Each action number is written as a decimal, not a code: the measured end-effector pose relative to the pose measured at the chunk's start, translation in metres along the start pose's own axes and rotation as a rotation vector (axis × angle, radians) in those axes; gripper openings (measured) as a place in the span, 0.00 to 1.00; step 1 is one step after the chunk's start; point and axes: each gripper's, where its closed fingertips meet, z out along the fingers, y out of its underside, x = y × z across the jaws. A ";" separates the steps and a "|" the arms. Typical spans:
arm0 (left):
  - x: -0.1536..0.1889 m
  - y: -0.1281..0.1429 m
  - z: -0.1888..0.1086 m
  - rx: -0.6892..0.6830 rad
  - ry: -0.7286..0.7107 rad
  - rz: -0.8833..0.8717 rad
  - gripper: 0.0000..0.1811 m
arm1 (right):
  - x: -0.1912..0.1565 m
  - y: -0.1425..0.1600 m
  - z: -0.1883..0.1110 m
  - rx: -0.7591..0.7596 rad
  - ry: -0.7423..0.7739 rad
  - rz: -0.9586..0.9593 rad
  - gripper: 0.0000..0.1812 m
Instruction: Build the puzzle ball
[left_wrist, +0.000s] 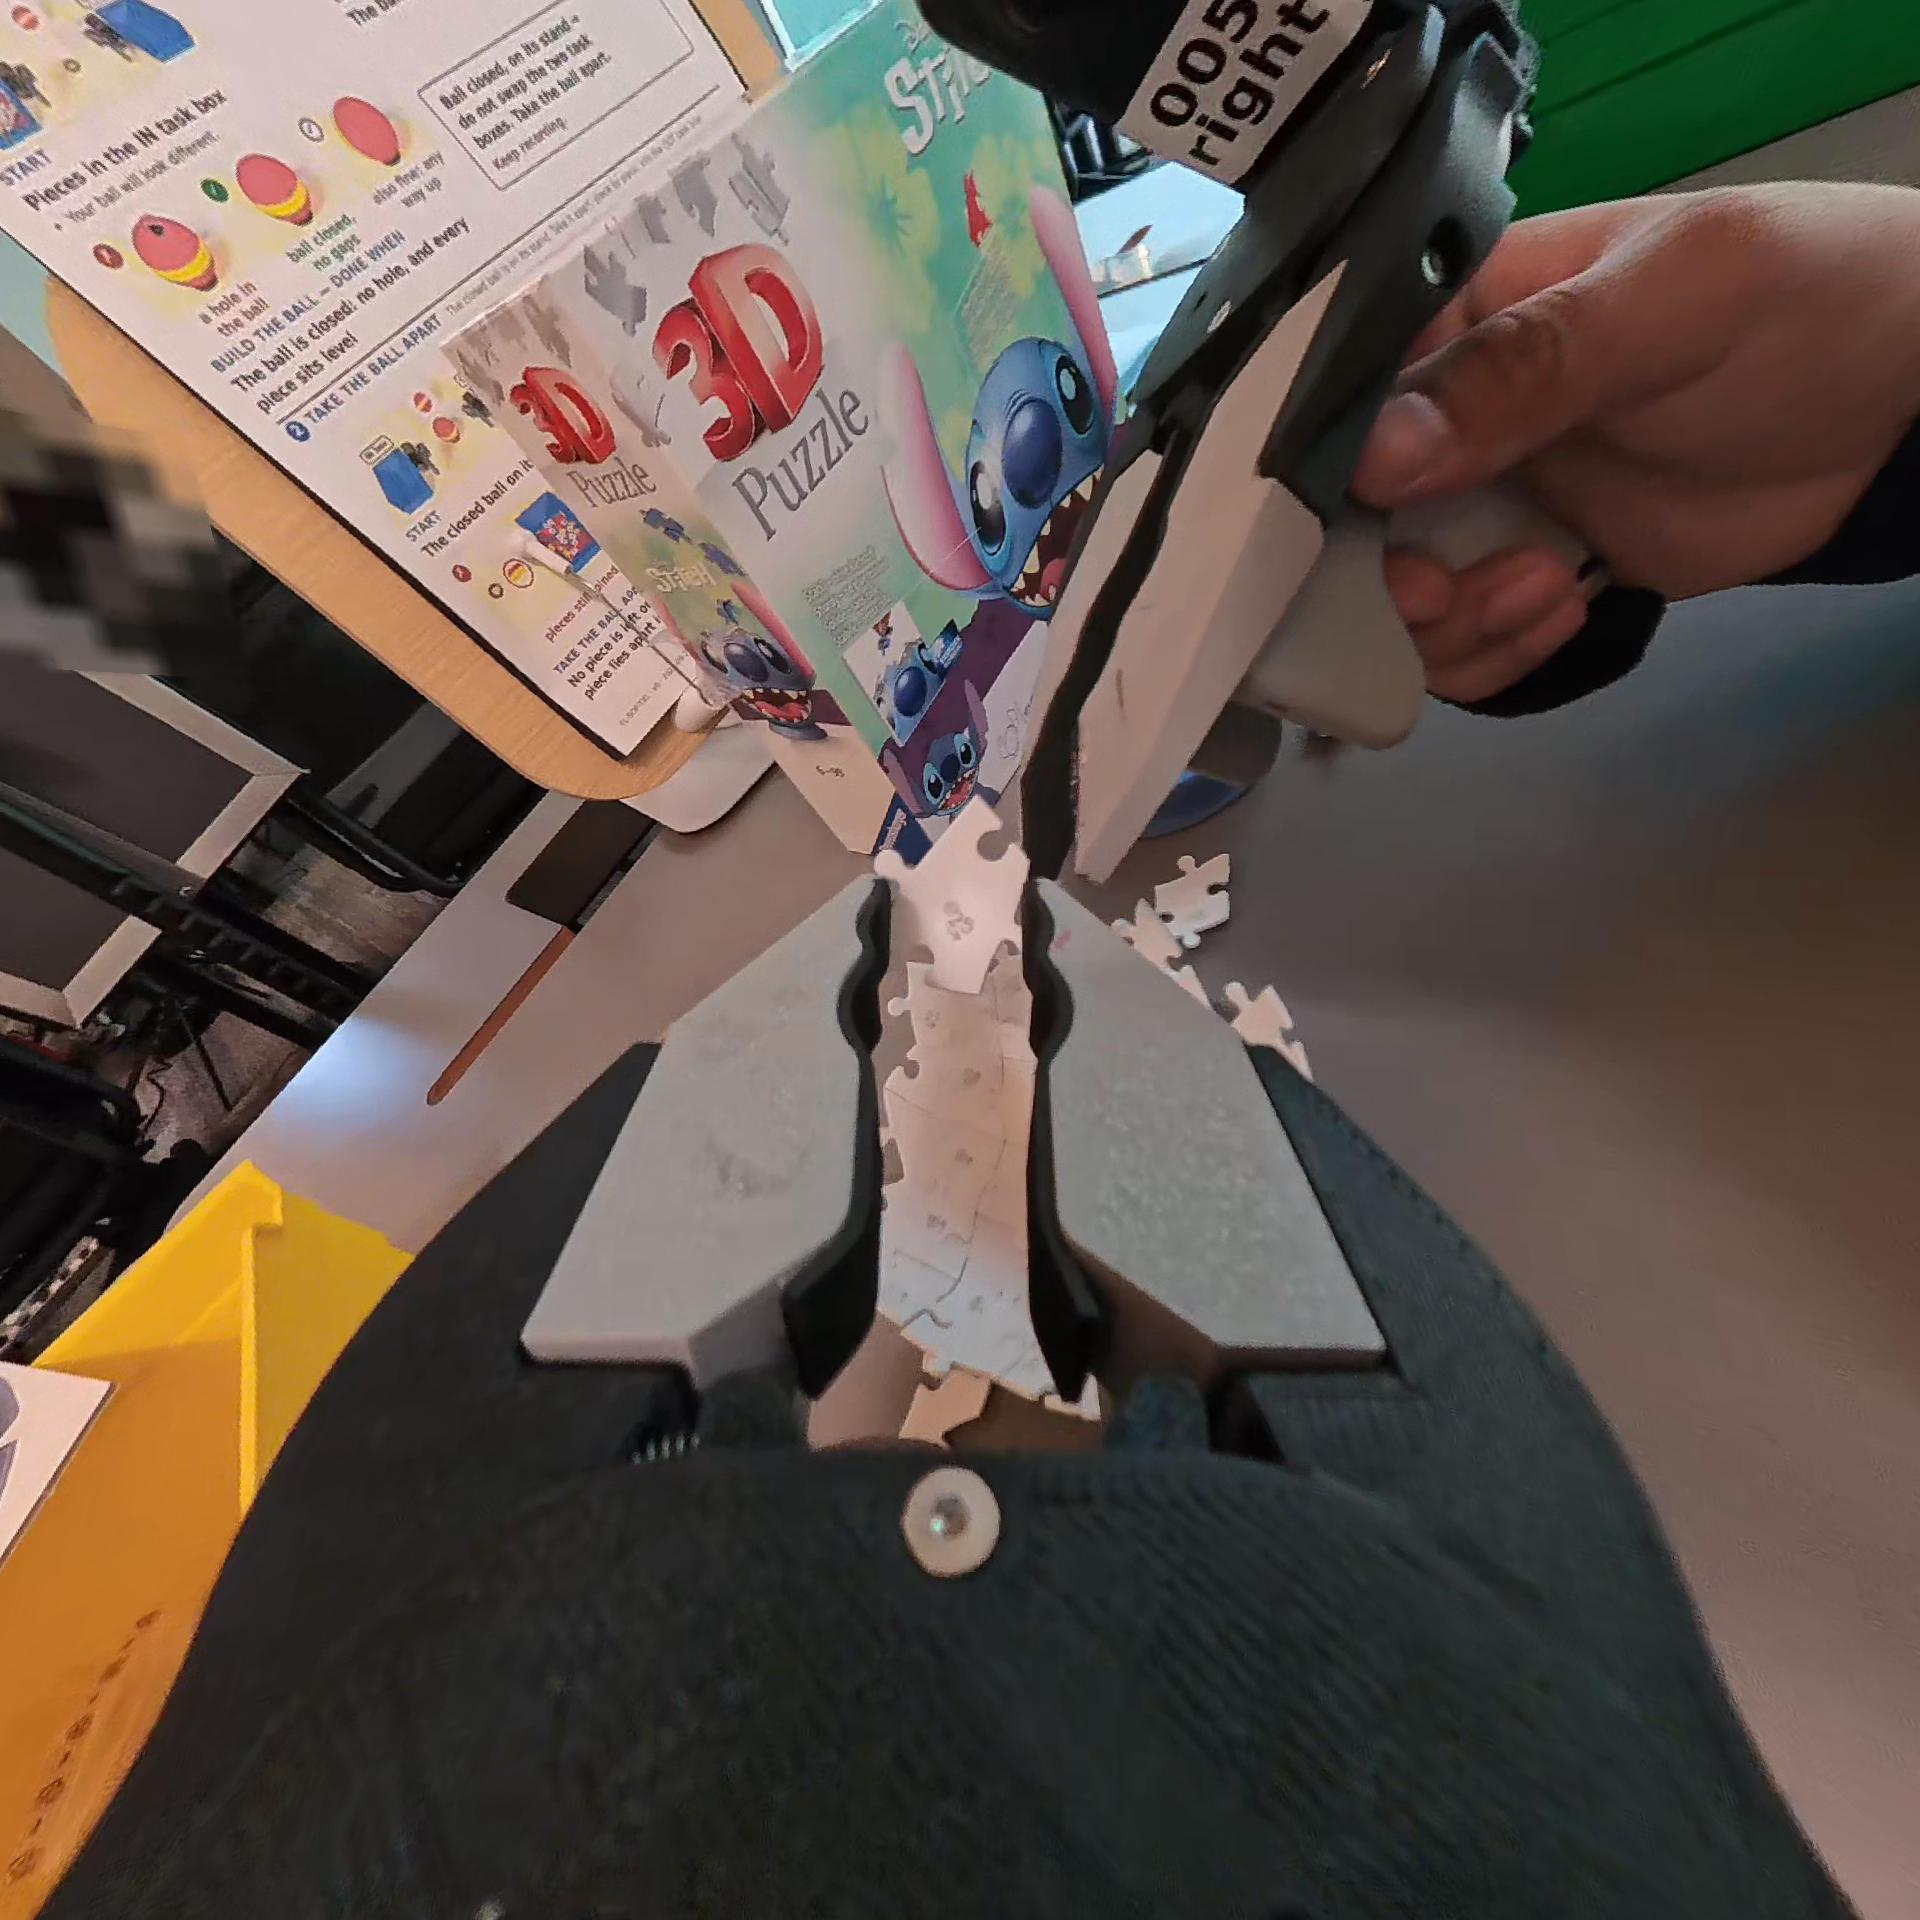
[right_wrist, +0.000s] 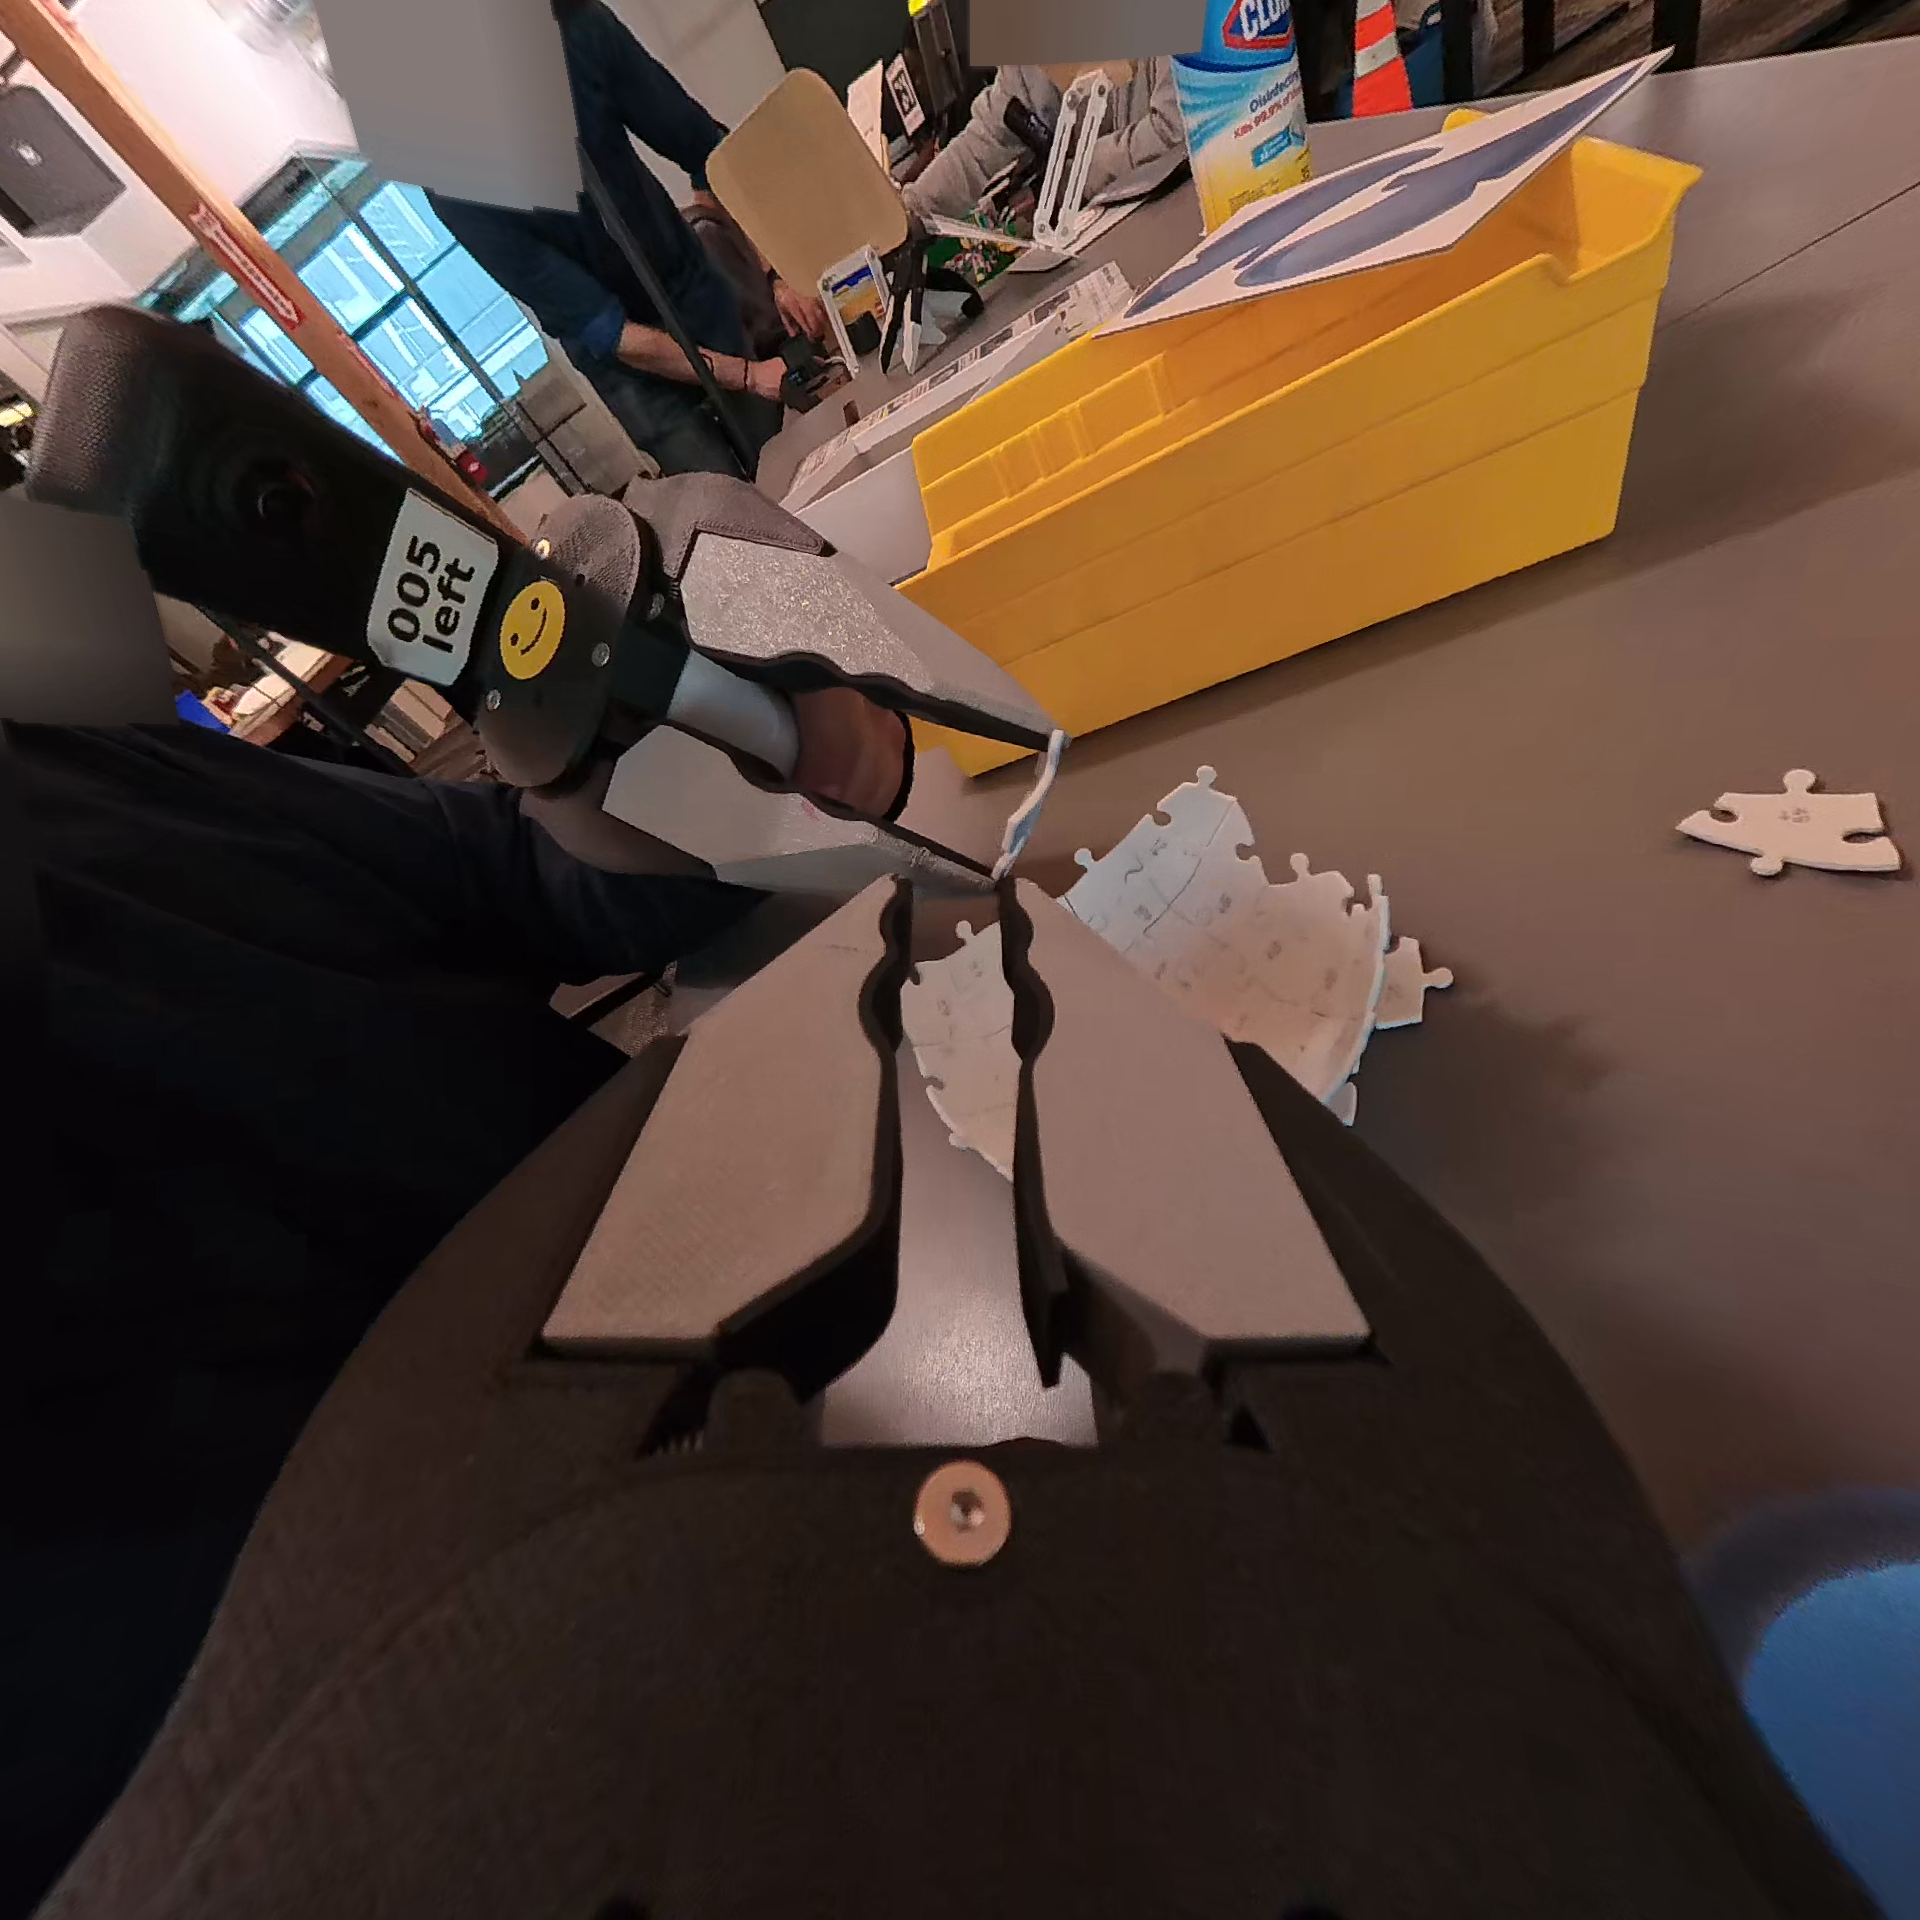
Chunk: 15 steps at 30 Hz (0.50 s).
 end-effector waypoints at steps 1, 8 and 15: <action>0.000 0.000 -0.001 0.002 -0.005 0.005 0.13 | 0.001 0.000 0.001 0.002 0.001 0.003 0.06; 0.002 0.001 -0.002 -0.005 -0.022 0.049 0.13 | 0.002 -0.004 0.000 0.029 -0.029 0.041 0.07; 0.007 -0.002 -0.001 0.001 -0.014 0.041 0.13 | 0.006 -0.003 -0.003 0.031 -0.011 0.053 0.00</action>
